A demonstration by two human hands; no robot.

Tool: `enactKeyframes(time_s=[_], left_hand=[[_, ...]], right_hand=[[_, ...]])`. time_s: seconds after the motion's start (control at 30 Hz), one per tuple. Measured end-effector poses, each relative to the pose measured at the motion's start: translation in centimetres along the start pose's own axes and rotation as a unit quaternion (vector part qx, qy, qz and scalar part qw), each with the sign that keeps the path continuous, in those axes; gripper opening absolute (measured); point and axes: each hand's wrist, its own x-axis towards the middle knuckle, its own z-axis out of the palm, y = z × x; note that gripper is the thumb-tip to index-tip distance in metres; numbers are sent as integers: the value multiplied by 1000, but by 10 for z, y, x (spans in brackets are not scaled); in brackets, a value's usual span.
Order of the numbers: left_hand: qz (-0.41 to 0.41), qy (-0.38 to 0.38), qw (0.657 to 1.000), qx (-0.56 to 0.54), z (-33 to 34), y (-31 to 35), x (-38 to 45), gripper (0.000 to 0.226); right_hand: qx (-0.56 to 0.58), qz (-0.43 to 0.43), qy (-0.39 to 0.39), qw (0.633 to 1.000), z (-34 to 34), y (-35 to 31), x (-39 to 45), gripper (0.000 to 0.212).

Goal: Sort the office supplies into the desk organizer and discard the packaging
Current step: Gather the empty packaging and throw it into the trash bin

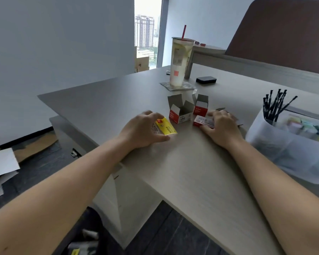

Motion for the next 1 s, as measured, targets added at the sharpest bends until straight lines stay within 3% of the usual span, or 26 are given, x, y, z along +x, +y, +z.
enactKeyframes(time_s=[0.23, 0.5, 0.63, 0.77, 1.0], left_hand=[[-69, 58, 996, -15, -26, -21, -53, 71], [-183, 95, 978, 28, -77, -83, -187, 68], [-257, 64, 964, 28, -72, -126, -254, 71], [-335, 15, 942, 16, -34, -173, -303, 69], [-395, -91, 913, 47, 56, -248, -316, 74]], right_hand=[[103, -69, 24, 992, -5, -47, -48, 55], [176, -196, -25, 964, 18, -169, -116, 50], [173, -240, -98, 950, 71, -214, -151, 49], [116, -213, -206, 948, 155, -224, -180, 44], [43, -191, -318, 928, 276, -215, -178, 44]])
